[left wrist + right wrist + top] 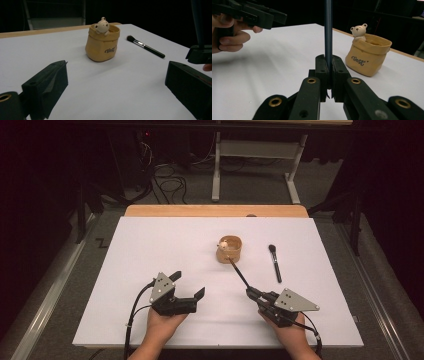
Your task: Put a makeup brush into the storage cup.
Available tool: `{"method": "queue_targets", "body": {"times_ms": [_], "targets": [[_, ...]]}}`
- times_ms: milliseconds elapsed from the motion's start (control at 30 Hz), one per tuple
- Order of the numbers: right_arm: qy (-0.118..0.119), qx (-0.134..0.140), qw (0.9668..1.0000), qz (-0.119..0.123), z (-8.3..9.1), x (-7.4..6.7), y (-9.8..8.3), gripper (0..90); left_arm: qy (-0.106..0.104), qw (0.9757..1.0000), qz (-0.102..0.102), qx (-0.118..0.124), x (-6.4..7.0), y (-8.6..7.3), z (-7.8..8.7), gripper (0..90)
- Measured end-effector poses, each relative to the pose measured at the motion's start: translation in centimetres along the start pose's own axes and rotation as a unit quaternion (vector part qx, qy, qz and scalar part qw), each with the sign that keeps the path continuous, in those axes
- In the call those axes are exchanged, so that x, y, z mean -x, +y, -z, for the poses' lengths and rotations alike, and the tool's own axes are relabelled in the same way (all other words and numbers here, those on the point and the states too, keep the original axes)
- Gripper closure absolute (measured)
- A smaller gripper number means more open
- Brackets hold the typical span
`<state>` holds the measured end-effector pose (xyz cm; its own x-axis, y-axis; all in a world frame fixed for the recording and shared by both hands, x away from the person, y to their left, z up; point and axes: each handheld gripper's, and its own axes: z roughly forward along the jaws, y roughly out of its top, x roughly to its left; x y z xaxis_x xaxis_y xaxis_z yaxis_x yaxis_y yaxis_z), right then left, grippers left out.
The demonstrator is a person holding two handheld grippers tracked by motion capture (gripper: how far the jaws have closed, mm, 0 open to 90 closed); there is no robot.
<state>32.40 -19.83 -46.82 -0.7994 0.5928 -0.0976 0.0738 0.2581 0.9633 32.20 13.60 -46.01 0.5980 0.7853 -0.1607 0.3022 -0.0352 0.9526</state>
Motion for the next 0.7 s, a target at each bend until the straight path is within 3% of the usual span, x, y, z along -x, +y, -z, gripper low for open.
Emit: {"method": "queue_targets", "body": {"times_ms": [700], "targets": [[0.01, -0.013, 0.9999, 0.004, -0.9, -0.9, 0.0, 87.0, -0.037, 0.9993, 0.01, 0.002, 1.8, 1.1, -1.3, 9.5]]}}
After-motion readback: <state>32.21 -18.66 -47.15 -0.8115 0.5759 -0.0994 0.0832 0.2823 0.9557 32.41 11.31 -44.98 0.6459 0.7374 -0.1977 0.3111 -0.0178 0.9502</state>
